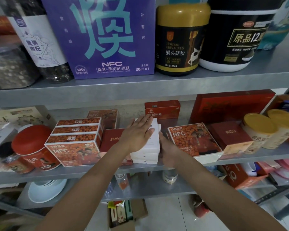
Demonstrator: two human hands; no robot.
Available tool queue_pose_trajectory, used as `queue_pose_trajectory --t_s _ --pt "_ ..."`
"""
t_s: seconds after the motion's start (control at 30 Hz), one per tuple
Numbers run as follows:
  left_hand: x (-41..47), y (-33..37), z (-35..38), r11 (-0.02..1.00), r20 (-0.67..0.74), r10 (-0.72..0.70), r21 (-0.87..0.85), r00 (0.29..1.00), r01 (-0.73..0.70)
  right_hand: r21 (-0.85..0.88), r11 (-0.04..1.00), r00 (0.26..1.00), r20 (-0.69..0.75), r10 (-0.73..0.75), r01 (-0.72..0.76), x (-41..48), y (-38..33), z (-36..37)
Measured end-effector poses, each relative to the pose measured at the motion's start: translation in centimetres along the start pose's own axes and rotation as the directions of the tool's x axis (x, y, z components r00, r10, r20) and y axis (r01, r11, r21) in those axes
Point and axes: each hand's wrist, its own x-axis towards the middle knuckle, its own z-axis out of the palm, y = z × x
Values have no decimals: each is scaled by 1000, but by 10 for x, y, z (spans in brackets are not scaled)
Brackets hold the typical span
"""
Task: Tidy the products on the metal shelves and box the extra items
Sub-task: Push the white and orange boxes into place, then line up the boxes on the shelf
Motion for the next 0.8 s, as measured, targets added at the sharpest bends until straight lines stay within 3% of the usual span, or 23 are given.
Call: queue_pose_trajectory --t_s 0.1,0.2,0.23,0.3,0.37,0.4,0.63,0.8 --pt "-1 0 2 1000 -9 2 21 1000 -1 -188 980 995 -57 -83 71 -10 -28 -8" --pt "0 0 2 1000 -5 -8 23 1000 8 -467 829 933 -26 -360 307 -16 -56 -24" --pt "0 1 2 1000 -3 -22 20 1000 22 -576 718 884 19 -467 391 -17 -60 -32" --pt "0 2 1 999 14 -46 22 999 45 -812 362 731 113 -673 458 -11 -64 -53" --pt "0 3 -2 999 33 -49 20 998 48 -929 6 590 230 -774 370 6 -67 -73" --pt "-1 4 -2 999 34 -50 21 998 49 -944 -85 565 261 -783 318 17 -69 -79" --pt "-2 1 -1 999 7 -43 11 999 43 -933 -349 710 305 -635 90 94 -90 -89" --pt "3 -3 4 999 -22 -42 -3 999 42 -949 -305 735 261 -625 77 123 -94 -87"
